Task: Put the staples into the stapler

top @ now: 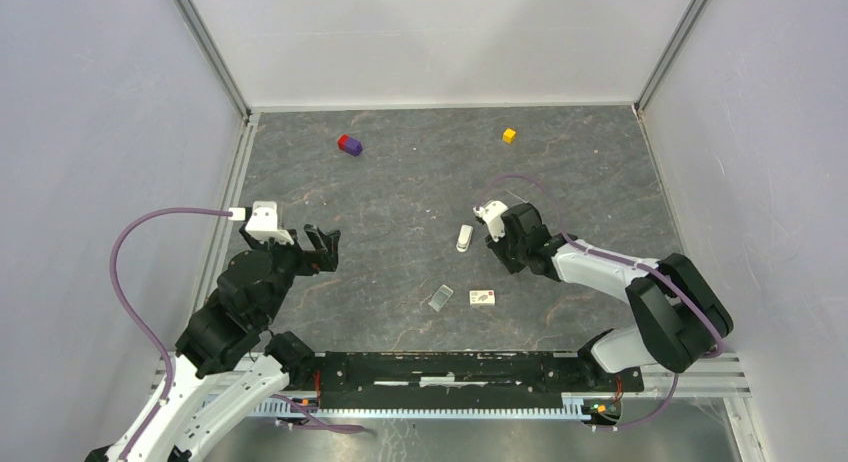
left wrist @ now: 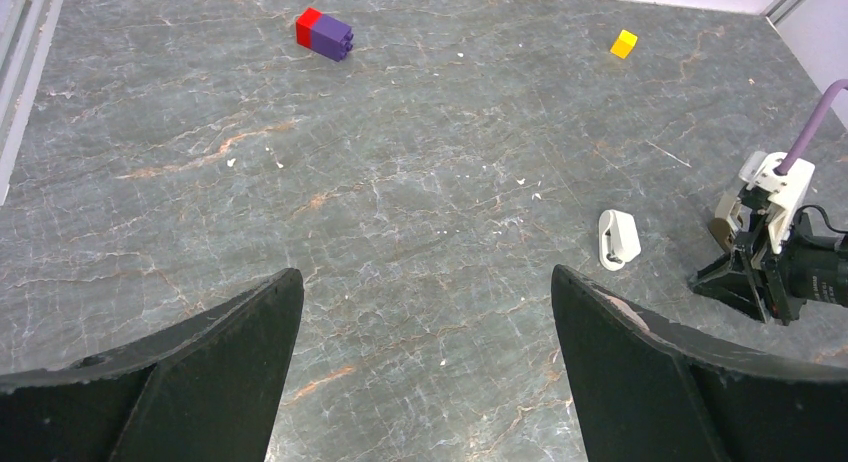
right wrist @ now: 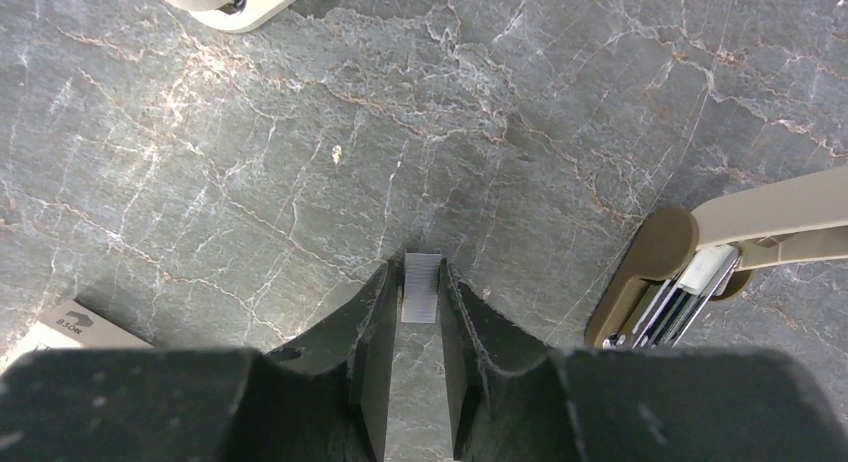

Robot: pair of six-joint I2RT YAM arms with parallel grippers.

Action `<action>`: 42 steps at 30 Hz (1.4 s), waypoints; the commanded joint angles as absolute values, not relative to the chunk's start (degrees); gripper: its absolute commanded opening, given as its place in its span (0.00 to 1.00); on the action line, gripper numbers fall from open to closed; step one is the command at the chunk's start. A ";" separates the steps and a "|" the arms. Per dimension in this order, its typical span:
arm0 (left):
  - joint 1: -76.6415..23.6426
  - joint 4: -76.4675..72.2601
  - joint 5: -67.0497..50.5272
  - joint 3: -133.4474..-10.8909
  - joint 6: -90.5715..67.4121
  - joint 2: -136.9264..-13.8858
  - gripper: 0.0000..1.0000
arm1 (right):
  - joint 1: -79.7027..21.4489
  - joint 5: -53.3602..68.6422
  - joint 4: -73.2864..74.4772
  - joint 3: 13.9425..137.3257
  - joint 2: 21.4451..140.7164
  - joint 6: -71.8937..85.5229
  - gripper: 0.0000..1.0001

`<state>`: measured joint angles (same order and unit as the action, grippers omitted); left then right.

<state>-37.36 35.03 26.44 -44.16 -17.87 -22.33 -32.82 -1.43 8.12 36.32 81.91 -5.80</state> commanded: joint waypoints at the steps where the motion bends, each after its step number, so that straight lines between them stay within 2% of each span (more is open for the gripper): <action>1: -37.35 33.56 26.46 -44.12 -14.77 -22.67 1.00 | -32.36 -0.16 12.88 34.60 81.25 -5.18 0.28; 12: -37.36 33.43 26.50 -44.12 -14.66 -23.30 1.00 | -31.39 -0.54 10.26 34.31 79.20 -3.81 0.21; 20: -37.40 33.35 26.19 -44.15 -14.61 -23.78 1.00 | -27.09 -5.22 10.79 36.58 74.66 -2.79 0.21; 30: -37.36 33.45 26.02 -44.21 -14.58 -25.00 1.00 | -19.41 -4.93 9.66 38.67 73.45 -3.34 0.22; 42: -37.36 33.40 26.11 -44.30 -14.67 -25.68 1.00 | -17.88 -5.70 3.67 36.71 73.53 -0.23 0.22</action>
<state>-37.36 35.00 26.39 -44.14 -17.87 -25.19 -18.44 -4.82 7.90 36.49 74.67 -2.28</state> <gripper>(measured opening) 0.994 0.222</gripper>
